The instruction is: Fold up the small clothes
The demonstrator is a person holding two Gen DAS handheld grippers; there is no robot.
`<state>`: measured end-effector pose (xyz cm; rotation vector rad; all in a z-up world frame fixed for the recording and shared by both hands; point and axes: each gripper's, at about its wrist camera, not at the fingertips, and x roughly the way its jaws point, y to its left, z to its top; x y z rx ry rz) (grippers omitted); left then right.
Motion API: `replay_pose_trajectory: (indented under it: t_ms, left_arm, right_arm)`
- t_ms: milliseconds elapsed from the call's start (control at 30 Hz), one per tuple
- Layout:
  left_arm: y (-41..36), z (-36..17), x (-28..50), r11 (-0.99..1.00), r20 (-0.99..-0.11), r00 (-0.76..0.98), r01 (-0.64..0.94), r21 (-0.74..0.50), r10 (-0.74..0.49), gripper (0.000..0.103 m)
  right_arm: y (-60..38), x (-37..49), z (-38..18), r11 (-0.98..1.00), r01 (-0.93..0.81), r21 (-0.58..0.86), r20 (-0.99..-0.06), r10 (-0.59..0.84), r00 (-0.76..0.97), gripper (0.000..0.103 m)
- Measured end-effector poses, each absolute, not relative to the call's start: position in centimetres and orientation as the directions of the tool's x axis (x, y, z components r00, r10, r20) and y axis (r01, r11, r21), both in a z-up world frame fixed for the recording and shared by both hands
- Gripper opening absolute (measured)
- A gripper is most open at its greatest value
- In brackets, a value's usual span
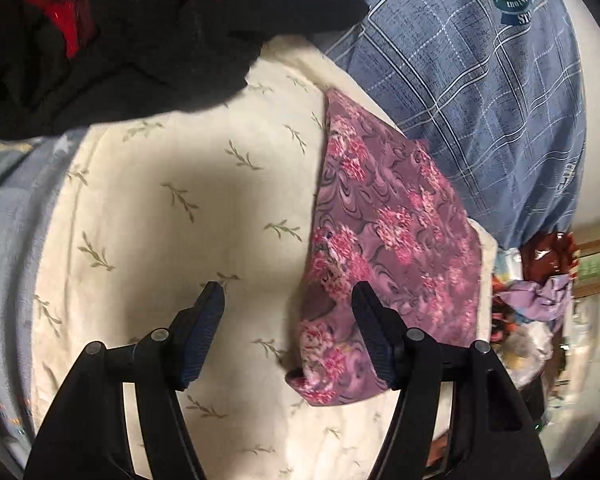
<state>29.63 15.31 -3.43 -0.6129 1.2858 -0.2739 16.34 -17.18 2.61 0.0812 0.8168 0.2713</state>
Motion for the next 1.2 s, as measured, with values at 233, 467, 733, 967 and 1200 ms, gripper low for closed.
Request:
replay_pose_trajectory:
  t_ms: [233, 467, 733, 967, 1200]
  left_arm:
    - [13.9, -3.7, 31.9, 0.821, -0.825, 0.210, -0.130, -0.556, -0.525, 0.065]
    - [13.4, -3.8, 35.9, 0.810, -0.816, 0.169, -0.120, -0.574, -0.553, 0.065]
    - [8.7, -4.6, 40.7, 0.839, -0.840, 0.073, -0.045, -0.541, -0.538, 0.077]
    - [3.3, -3.7, 40.8, 0.876, -0.870, 0.100, 0.042, -0.481, -0.483, 0.012]
    - [-3.1, 2.9, 39.1, 0.913, -0.879, 0.249, 0.134, -0.385, -0.407, 0.009]
  right_arm:
    - [-3.3, 16.1, 1.1, 0.862, -0.491, -0.125, -0.740, 0.248, 0.625, 0.064]
    - [3.7, 16.7, -2.2, 0.682, -0.510, -0.524, -0.646, 0.072, 0.760, 0.062]
    - [1.7, 17.4, -0.3, 0.748, -0.443, -0.494, -0.547, 0.129, 0.827, 0.011]
    - [-2.4, 16.8, 2.4, 0.841, -0.402, -0.362, -0.499, 0.189, 0.846, 0.009]
    - [-9.9, 16.0, 5.0, 0.937, -0.331, -0.112, -0.501, 0.235, 0.833, 0.007]
